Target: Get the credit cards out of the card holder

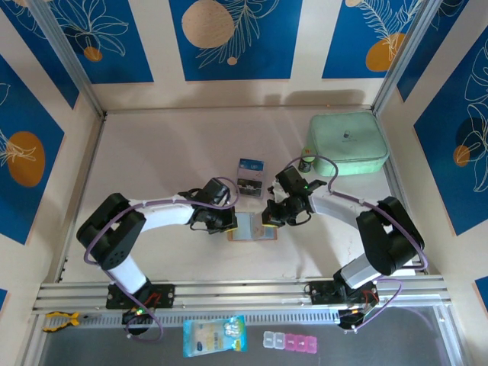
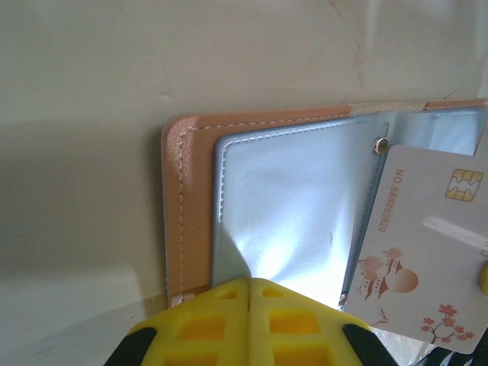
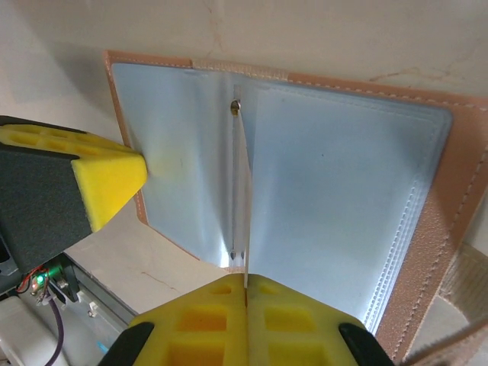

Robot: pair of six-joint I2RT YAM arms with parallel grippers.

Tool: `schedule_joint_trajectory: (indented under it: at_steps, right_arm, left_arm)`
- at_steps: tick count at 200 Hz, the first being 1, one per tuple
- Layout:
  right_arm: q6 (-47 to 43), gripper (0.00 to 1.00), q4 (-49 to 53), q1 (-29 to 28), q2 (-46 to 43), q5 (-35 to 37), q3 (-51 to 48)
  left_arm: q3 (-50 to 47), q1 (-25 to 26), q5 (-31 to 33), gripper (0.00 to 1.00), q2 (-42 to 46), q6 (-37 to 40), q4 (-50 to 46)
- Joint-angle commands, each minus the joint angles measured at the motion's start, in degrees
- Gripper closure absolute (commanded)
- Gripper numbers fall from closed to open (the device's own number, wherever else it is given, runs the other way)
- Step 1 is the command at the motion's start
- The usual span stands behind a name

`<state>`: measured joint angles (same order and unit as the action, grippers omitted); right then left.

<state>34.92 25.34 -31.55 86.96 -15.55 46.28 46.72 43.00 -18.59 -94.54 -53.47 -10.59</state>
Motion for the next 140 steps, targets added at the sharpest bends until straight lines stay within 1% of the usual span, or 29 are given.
schedule_joint_trajectory:
  at_steps: [1, 19, 99, 140]
  right_arm:
    - [-1.58, 0.95, 3.17, -0.92, 1.49, 1.97, 2.09]
    - [-2.02, 0.96, 3.84, -1.58, 2.53, 3.00, 2.83]
    - [-1.33, 0.96, 3.16, -3.04, 4.76, 2.87, 3.55]
    - [-1.17, 0.96, 3.91, -3.01, 3.48, 3.23, 4.18]
  left_arm:
    - [-0.31, 0.15, 1.10, 1.00, -0.10, 1.02, -4.61]
    - [-0.06, 0.26, 0.65, 1.00, -0.61, 0.87, -4.02]
    - [1.86, 1.80, -1.42, 0.99, -4.13, -0.36, -0.72]
    - [1.56, 1.92, -0.10, 1.00, -3.70, -0.45, -1.41]
